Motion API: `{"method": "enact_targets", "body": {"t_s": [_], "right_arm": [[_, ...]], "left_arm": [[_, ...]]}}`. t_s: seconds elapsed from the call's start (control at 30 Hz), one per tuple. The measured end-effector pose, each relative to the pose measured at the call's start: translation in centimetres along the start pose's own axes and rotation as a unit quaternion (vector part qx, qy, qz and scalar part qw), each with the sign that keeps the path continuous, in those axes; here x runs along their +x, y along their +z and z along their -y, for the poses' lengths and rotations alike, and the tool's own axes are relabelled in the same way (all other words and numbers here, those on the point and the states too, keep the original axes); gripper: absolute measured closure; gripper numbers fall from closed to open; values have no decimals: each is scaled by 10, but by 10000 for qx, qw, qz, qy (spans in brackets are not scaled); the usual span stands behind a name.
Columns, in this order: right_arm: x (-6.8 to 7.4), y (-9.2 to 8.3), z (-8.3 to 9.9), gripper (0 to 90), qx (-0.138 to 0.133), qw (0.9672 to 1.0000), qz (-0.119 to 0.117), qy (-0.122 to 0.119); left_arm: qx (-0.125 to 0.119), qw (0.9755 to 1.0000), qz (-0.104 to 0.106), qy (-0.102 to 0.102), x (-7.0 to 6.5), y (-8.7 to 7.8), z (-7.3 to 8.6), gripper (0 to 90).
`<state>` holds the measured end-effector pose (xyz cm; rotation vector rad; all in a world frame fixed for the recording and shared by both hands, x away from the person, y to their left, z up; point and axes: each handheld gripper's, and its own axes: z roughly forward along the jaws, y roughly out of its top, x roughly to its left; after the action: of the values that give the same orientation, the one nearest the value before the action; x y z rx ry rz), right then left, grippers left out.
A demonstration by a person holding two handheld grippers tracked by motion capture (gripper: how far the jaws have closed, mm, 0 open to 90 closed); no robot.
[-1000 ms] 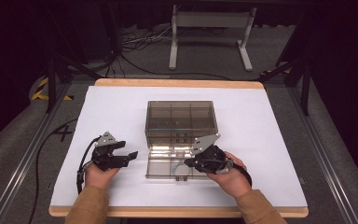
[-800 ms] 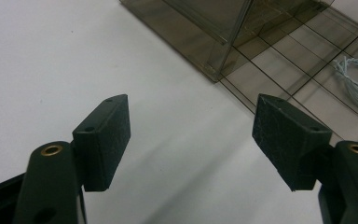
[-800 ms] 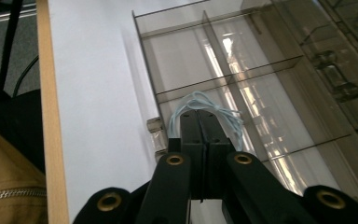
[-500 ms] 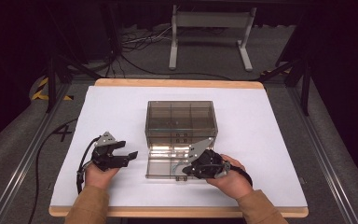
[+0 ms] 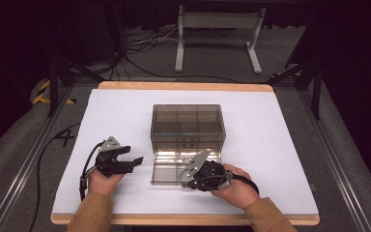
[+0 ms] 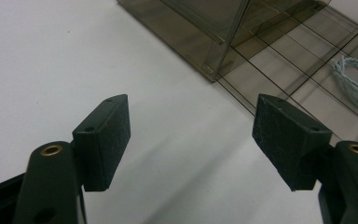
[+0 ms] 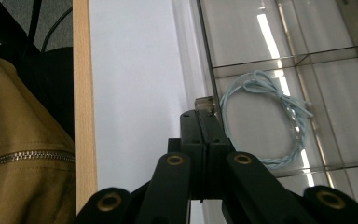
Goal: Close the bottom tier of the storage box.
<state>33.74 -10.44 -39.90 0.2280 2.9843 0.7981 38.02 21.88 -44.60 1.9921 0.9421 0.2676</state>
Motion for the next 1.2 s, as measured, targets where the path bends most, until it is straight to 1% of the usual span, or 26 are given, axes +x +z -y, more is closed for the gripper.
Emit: {"method": "enact_targets", "body": {"t_s": [0.03, 0.07, 0.13, 0.17, 0.2, 0.23, 0.27, 0.37, 0.4, 0.5, 0.57, 0.6, 0.67, 0.73, 0.87, 1.07, 1.2], "right_arm": [[1, 3, 0, 900, 73, 10000, -42, -34], [1, 3, 0, 900, 73, 10000, -42, -34], [2, 7, -1, 900, 164, 9998, -71, -76], [2, 7, -1, 900, 164, 9998, -71, -76], [4, 10, -1, 900, 271, 9996, -116, -28], [3, 12, -1, 900, 289, 9995, -104, -93], [5, 13, -1, 900, 349, 9993, -134, -46], [4, 15, -1, 900, 387, 9991, -151, -98], [5, 16, -1, 900, 441, 9989, -164, -52], [5, 18, -1, 900, 488, 9986, -210, -48], [5, 18, -1, 900, 496, 9985, -201, -74], [5, 21, -1, 900, 538, 9983, -184, -126], [5, 21, -1, 900, 554, 9982, -193, -135], [5, 23, -1, 900, 631, 9977, -202, -124], [4, 24, -2, 900, 641, 9976, -184, -158], [4, 24, -2, 900, 671, 9976, -174, -92], [3, 24, -4, 900, 668, 9975, -168, -144]], "left_arm": [[-1, 10000, 1, -5, 0, 0, 0, 285], [1, 10000, -1, -4, 0, 0, 0, 285], [4, 10000, 3, -11, 0, 0, 0, 285], [4, 10000, 3, -11, 0, 0, 0, 285], [13, 10000, -4, -2, 0, 0, 0, 285], [17, 10000, 3, -18, -1, 0, 0, 285], [17, 10000, 3, -18, -1, 0, 0, 285], [8, 10000, 0, -5, -1, 0, 0, 285], [13, 10000, 1, -5, -1, 0, 0, 285], [27, 10000, -2, -11, -1, 0, 0, 285], [26, 10000, -2, -6, -1, 0, 0, 285], [31, 10000, 3, -2, -1, 0, 0, 285], [45, 10000, 3, 4, -1, 0, 0, 285], [48, 10000, 1, 11, 0, 0, 1, 286], [52, 10000, 7, 7, 0, 0, 1, 286], [76, 10000, -34, 19, -1, 0, 3, 286], [75, 10000, -45, 9, 0, -2, 4, 285]]}}
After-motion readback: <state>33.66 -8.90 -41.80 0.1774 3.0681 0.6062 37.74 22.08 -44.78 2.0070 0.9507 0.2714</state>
